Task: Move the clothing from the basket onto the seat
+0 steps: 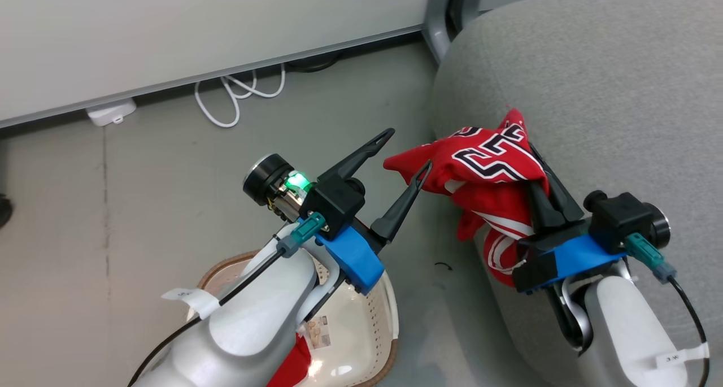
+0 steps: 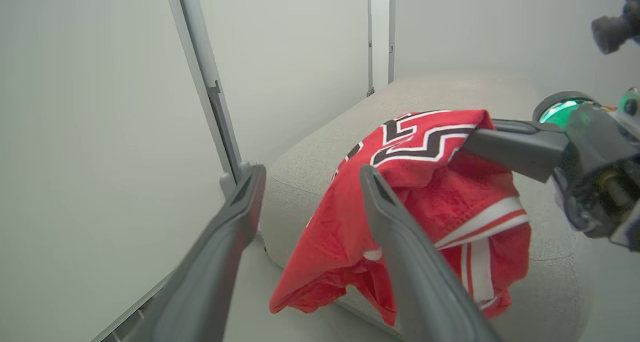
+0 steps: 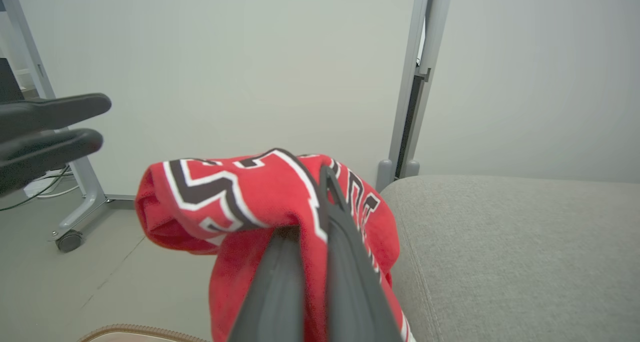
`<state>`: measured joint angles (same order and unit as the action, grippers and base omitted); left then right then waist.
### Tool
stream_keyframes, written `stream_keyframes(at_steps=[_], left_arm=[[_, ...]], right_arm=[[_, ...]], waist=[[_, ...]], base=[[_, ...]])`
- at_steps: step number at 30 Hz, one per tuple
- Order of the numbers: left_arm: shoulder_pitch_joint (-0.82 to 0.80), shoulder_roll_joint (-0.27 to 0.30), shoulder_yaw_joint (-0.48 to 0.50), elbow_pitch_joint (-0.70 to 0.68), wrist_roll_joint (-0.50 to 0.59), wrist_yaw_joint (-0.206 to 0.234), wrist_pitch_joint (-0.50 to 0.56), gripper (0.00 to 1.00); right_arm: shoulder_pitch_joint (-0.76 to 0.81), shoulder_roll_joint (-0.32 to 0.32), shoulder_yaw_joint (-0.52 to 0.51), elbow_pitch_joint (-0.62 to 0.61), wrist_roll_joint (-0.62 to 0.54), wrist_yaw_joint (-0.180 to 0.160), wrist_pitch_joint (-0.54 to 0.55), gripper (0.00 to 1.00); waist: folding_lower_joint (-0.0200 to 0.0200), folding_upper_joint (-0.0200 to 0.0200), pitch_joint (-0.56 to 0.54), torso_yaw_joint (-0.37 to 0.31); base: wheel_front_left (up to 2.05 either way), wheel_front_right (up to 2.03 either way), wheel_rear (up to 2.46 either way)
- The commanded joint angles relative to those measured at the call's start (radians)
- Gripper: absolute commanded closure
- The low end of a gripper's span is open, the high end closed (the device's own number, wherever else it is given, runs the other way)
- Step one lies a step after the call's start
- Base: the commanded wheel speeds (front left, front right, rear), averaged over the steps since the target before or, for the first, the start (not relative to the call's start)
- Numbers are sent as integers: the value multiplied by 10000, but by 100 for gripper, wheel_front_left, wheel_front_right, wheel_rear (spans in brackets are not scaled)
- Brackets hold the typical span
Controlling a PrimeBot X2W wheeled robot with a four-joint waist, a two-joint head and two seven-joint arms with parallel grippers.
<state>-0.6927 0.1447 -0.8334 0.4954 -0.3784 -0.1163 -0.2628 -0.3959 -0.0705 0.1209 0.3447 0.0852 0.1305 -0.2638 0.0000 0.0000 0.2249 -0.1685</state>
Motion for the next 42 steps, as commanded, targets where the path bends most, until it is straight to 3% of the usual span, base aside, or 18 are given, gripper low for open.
stream_keyframes(at_steps=[1, 11, 21, 33, 42], left_arm=[[115, 8, -25, -20, 29, -33, -30, 0], [160, -65, -249, -27, 69, -38, -30, 0], [-132, 1, -192, -181, 156, 33, -30, 0], [-1018, 408, 9, -626, 520, 210, 27, 0], [-1947, 716, -19, -985, 895, 221, 165, 0]], right_arm=[[162, -28, -111, -110, -60, 5, -12, 100], [707, 97, -693, -461, 17, 5, -12, 100], [221, 25, -1215, -1300, 163, 5, -12, 100], [-2791, -1294, -3152, -2750, 271, 5, -12, 100], [-4946, -2638, -4913, -2380, 293, 5, -12, 100]], waist=[[0, 0, -44, -209], [0, 0, -30, -863], [0, 0, 373, -869], [0, 0, 2498, -565], [0, 0, 4328, -449]], base=[[0, 0, 0], [0, 0, 0], [0, 0, 0], [0, 0, 0], [0, 0, 0]])
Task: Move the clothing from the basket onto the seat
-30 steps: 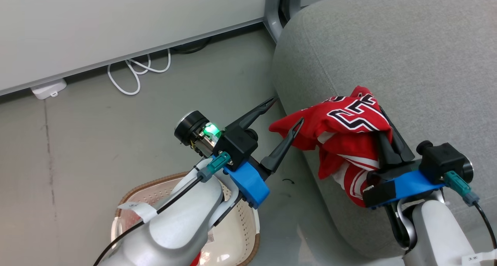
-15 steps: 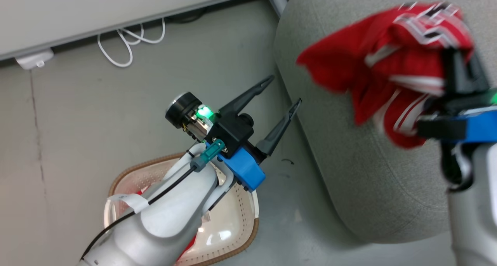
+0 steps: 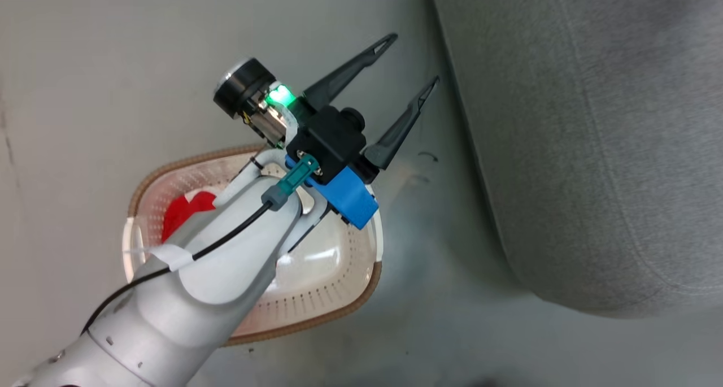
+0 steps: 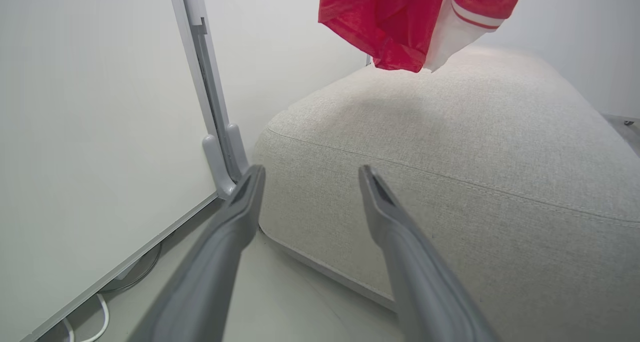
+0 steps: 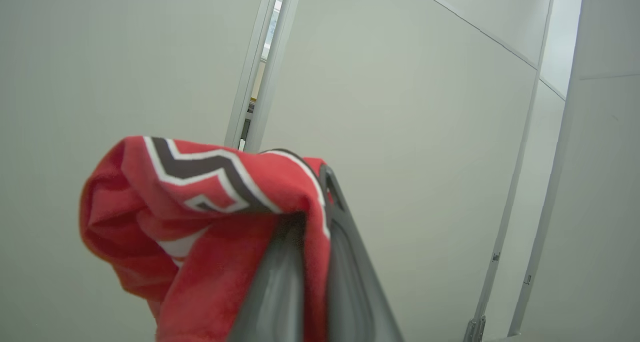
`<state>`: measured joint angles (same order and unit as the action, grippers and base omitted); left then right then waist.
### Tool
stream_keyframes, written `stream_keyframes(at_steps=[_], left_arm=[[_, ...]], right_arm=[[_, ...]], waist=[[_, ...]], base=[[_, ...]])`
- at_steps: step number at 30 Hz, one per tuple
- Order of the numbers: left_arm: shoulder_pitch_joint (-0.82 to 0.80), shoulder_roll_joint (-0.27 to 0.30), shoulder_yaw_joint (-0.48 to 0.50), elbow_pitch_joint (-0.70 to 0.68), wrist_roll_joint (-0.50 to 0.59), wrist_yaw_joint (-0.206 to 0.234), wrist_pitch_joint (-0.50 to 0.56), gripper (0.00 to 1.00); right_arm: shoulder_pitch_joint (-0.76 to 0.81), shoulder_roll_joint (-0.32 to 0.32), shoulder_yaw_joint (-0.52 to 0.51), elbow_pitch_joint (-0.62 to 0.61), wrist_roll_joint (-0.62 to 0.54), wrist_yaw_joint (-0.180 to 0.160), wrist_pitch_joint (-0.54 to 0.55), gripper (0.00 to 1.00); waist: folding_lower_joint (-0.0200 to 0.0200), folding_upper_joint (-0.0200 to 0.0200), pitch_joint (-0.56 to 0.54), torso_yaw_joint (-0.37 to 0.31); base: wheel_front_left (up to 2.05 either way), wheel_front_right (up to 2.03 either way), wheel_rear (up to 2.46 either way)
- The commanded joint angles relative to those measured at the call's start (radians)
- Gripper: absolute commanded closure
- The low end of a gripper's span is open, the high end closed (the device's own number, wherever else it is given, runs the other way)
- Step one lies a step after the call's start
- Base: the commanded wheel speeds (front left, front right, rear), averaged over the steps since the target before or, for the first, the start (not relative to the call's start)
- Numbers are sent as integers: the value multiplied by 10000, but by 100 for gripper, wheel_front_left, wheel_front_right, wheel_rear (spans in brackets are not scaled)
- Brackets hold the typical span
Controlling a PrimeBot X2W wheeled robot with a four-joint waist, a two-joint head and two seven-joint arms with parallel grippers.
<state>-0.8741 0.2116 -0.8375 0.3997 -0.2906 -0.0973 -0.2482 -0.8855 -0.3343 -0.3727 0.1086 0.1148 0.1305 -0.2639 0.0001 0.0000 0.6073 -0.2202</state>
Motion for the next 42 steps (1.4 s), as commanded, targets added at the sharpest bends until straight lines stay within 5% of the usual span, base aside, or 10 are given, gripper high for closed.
stream_keyframes(at_steps=[1, 11, 29, 31, 32, 42], left_arm=[[-219, 65, 14, -61, 48, 35, 37, 0], [-814, 309, -33, -301, 269, 45, 184, 0], [-1027, 181, -262, -136, 202, 80, 80, 0], [-1036, 175, -276, -116, 175, 92, 68, 0], [-1013, 186, -278, -108, 169, 103, 72, 0], [-436, 61, -244, 88, -93, 251, -105, 0]], right_arm=[[-285, -177, -102, 97, 0, 5, -10, 100], [-1396, -956, -605, 2346, -241, 5, -10, 100], [-380, 74, -1121, 5421, -455, 3, -8, 100], [-347, 117, -1135, 5495, -401, 3, -8, 61], [-301, 157, -1131, 5499, -405, 3, -8, 0], [1430, 471, -589, 4366, -72, 3, -8, 0]], waist=[[-1, 0, 651, 74], [-1, 0, 1784, -28], [-1, 0, 1902, 121], [-1, 0, 1866, 121], [-1, 0, 1829, 117], [-1, 0, 748, 134]], base=[[0, 0, 0], [0, 0, 0], [0, 0, 0], [0, 0, 0], [0, 0, 0], [0, 0, 0]])
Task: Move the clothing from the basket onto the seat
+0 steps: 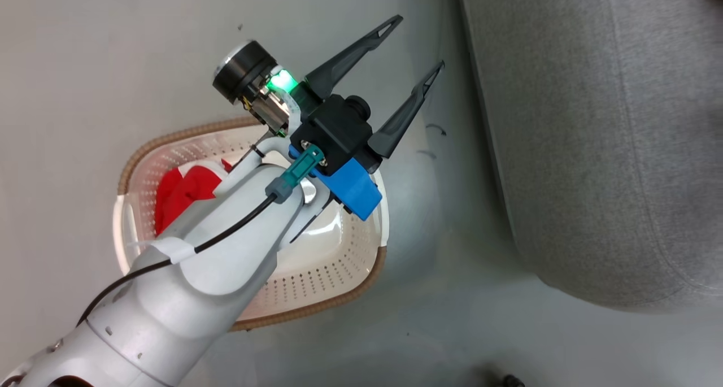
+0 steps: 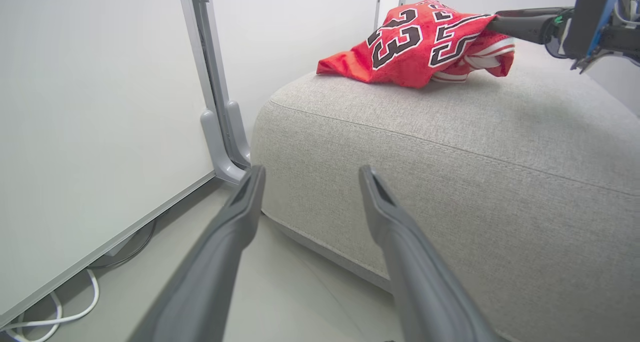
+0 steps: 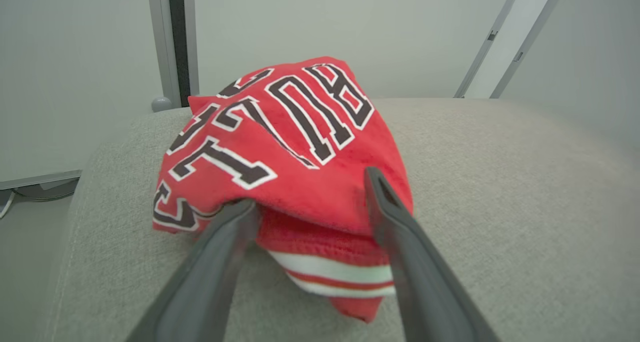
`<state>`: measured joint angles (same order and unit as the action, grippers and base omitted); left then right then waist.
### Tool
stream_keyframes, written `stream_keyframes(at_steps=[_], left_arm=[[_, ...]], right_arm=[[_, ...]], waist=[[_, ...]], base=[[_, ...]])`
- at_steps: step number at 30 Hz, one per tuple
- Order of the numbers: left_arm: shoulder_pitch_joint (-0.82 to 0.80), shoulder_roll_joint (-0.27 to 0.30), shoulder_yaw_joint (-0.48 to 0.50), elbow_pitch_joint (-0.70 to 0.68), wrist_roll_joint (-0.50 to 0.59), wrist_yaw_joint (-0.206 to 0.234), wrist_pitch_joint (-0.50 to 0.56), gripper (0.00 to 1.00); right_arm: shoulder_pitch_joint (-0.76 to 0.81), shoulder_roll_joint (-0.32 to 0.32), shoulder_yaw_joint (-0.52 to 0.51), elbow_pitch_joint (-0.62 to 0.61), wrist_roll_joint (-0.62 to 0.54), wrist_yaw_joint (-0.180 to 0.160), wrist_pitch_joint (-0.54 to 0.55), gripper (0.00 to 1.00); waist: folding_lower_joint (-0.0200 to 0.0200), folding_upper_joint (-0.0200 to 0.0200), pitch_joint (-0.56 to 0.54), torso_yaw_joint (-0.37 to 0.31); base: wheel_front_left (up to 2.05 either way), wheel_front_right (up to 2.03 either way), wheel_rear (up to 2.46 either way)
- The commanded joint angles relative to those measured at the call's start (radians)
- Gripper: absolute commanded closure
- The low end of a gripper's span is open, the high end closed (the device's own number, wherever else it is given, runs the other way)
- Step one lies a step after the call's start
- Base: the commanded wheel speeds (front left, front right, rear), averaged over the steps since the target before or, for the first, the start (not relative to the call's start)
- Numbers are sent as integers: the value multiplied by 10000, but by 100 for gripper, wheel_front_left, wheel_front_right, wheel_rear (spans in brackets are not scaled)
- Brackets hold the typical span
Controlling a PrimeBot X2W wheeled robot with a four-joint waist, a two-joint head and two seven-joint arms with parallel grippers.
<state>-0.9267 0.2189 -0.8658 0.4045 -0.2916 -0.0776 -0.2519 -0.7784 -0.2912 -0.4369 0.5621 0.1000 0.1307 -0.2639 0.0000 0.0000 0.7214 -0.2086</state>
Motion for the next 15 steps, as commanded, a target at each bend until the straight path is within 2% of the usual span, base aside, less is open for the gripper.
stream_keyframes(at_steps=[1, 9, 15], left_arm=[[164, -40, 57, 59, -96, 68, -86, 0], [755, -233, 243, 179, -316, 171, -134, 0], [1756, -277, 908, -105, -517, 372, -144, 0]], right_arm=[[621, 69, 145, -263, 104, 1, -8, 0], [2258, 261, 683, -1100, 239, 1, -8, 0], [3322, 648, 1045, -2099, 414, 1, -8, 0]], waist=[[0, 0, -533, 21], [0, 0, -1680, 125], [0, 0, -2865, 442]], base=[[0, 0, 0], [0, 0, 0], [0, 0, 0]])
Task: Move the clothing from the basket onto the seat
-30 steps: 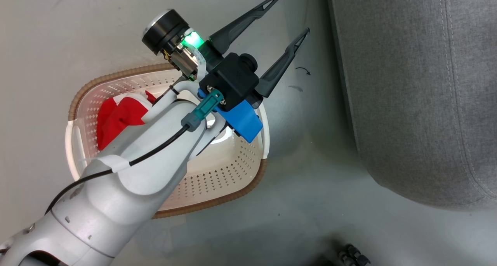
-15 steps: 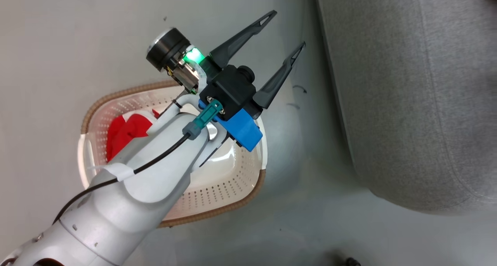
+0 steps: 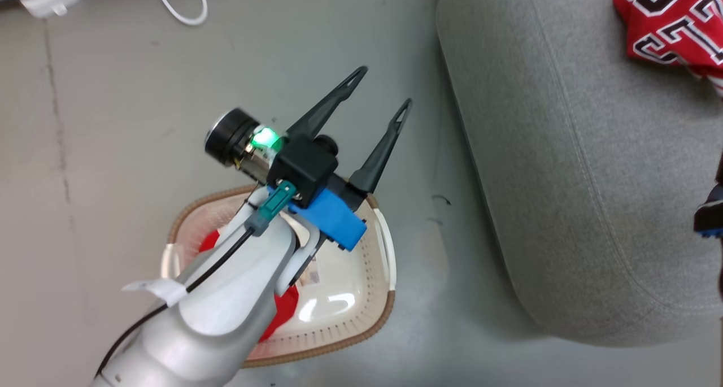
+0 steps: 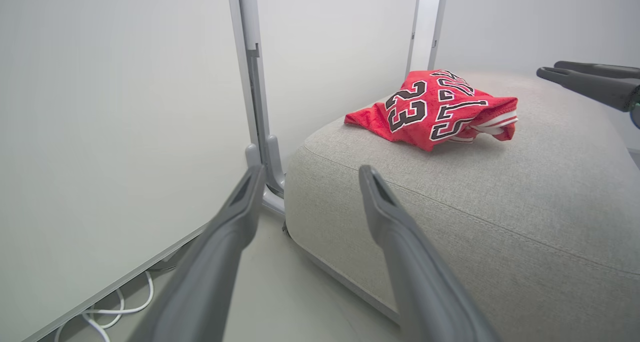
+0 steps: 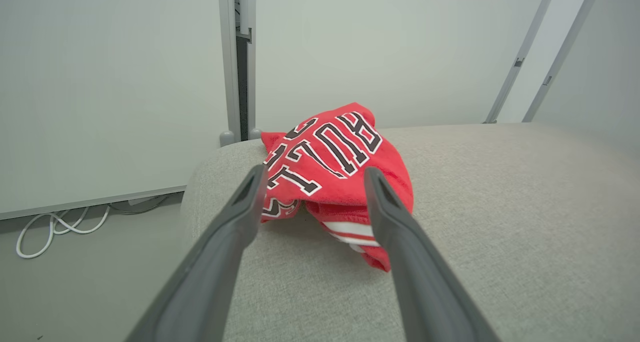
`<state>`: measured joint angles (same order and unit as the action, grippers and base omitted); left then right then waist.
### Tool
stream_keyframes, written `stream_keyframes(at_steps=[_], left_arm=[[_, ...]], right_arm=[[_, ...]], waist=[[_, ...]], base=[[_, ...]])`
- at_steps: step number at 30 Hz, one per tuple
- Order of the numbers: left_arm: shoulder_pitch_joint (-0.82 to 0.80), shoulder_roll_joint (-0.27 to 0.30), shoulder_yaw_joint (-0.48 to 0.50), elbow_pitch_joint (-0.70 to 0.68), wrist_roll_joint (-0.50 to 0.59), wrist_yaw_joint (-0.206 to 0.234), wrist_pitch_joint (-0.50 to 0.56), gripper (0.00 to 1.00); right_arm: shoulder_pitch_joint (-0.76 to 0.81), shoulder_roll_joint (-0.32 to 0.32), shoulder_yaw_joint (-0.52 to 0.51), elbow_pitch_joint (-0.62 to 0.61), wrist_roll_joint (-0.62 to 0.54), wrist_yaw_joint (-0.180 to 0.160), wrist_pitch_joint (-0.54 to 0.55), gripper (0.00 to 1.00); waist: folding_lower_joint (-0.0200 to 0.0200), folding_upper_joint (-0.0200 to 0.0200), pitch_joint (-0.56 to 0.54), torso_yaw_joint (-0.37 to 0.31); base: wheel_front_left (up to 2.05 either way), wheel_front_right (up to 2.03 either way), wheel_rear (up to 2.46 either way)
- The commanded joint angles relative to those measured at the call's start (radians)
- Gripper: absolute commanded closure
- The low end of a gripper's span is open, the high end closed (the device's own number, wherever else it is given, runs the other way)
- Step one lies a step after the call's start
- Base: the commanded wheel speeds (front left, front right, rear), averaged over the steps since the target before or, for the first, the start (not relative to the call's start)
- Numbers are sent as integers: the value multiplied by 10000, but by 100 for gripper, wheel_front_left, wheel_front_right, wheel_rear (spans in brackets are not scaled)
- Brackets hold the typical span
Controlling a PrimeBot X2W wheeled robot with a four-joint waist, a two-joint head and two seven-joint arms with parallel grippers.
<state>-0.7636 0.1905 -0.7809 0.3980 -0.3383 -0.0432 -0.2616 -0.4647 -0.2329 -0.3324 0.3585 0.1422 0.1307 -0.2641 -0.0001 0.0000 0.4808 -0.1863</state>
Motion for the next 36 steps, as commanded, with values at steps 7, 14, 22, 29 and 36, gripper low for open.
stream_keyframes(at_steps=[7, 14, 22, 29, 36], left_arm=[[1327, -41, 1256, -367, -215, 328, -45, 0], [2394, -142, 2539, -732, -10, 367, -40, 0], [3598, -384, 4049, -1169, 378, 258, -39, 0], [4628, -624, 5171, -1495, 804, -1, -41, 0], [5401, -867, 5887, -1562, 1181, -322, -41, 0]], right_arm=[[1104, 453, 793, -1010, -49, 3, -6, 0], [1535, 849, 1608, -1604, -28, 3, -6, 0], [1943, 1151, 2278, -1835, 20, 3, -6, 0], [2385, 1433, 2507, -1966, -116, 3, -6, 0], [2996, 1646, 2557, -2145, -259, 3, -6, 0]], waist=[[1, 0, -1350, 839], [1, 0, -2030, 1502], [1, 0, -2738, 2168], [1, 0, -3258, 2535], [1, 0, -3682, 2721]], base=[[0, 0, 0], [0, 0, 0], [0, 0, 0], [0, 0, 0], [0, 0, 0]])
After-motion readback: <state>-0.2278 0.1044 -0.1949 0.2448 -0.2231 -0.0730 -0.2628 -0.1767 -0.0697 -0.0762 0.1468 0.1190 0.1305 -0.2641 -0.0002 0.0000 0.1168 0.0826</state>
